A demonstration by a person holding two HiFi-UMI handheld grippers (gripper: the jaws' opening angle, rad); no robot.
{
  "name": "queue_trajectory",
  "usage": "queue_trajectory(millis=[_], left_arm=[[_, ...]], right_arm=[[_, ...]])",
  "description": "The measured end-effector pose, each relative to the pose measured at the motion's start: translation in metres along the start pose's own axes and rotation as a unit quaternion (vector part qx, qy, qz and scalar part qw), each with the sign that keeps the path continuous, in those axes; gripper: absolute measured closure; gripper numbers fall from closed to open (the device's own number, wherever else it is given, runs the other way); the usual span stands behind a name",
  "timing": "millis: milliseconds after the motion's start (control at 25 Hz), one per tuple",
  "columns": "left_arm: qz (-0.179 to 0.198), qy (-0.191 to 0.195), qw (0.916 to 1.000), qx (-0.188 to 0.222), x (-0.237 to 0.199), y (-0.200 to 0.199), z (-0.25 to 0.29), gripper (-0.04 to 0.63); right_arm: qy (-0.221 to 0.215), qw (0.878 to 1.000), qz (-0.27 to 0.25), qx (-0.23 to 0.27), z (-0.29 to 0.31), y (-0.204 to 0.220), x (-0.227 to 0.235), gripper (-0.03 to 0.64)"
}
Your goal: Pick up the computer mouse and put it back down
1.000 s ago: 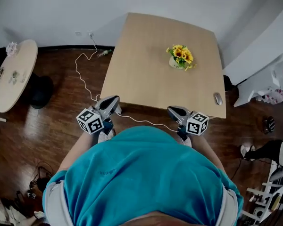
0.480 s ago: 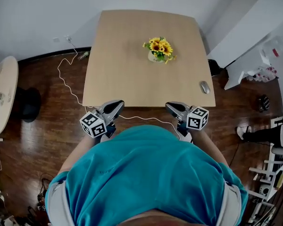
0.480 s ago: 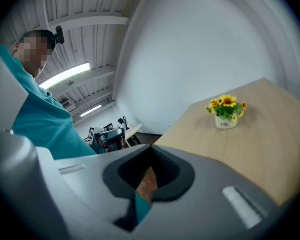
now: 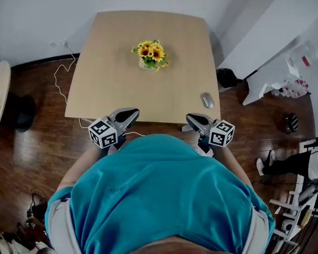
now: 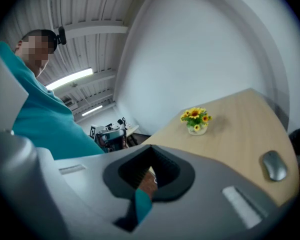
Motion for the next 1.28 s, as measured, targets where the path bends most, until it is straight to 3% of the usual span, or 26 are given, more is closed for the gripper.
queue_trajectory(millis=[80, 200, 440, 800, 960, 1120, 1280], left_arm=[[-0.009, -0.03, 0.9995, 0.003, 0.019, 0.007, 0.041, 0.591], [-0.053, -0.051, 0.9968, 0.031, 0.06, 0.01, 0.106, 0.591], [-0.048, -0.058, 0.9972, 0.01, 0.115, 0.011, 0.173, 0.591], [-0.05, -0.006, 0.9987, 0.008, 0.105, 0.011, 0.184, 0.591], [-0.035, 0.02, 0.999, -0.016, 0.105, 0.016, 0.206, 0.591], [-0.029, -0.008, 0.9995, -0.012, 0.116, 0.019, 0.226, 0.591], [-0.049, -0.049, 0.9975, 0.012, 0.123, 0.013, 0.239, 0.591]], right_arm=[[-0.009, 1.0, -0.009, -0.012, -0.042, 0.008, 0.03, 0.615], [-0.019, 0.999, -0.013, -0.041, -0.108, 0.014, 0.074, 0.615], [-0.028, 0.998, -0.003, -0.057, -0.175, 0.039, 0.114, 0.615], [0.03, 0.996, 0.024, -0.075, -0.16, 0.056, 0.135, 0.615], [0.054, 0.996, 0.033, -0.069, -0.169, 0.051, 0.156, 0.614], [0.049, 0.995, 0.024, -0.082, -0.183, 0.054, 0.177, 0.614], [0.049, 0.991, 0.016, -0.122, -0.181, 0.051, 0.208, 0.606]])
Point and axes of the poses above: the fingertips, and each gripper's own axes: z forward along the fingers, x to its right, y out of its underside, the point moved 2 cm from there along -z, backward along the fingers, and after that the axes turned 5 degrees about -x, right-handed, at the moved point
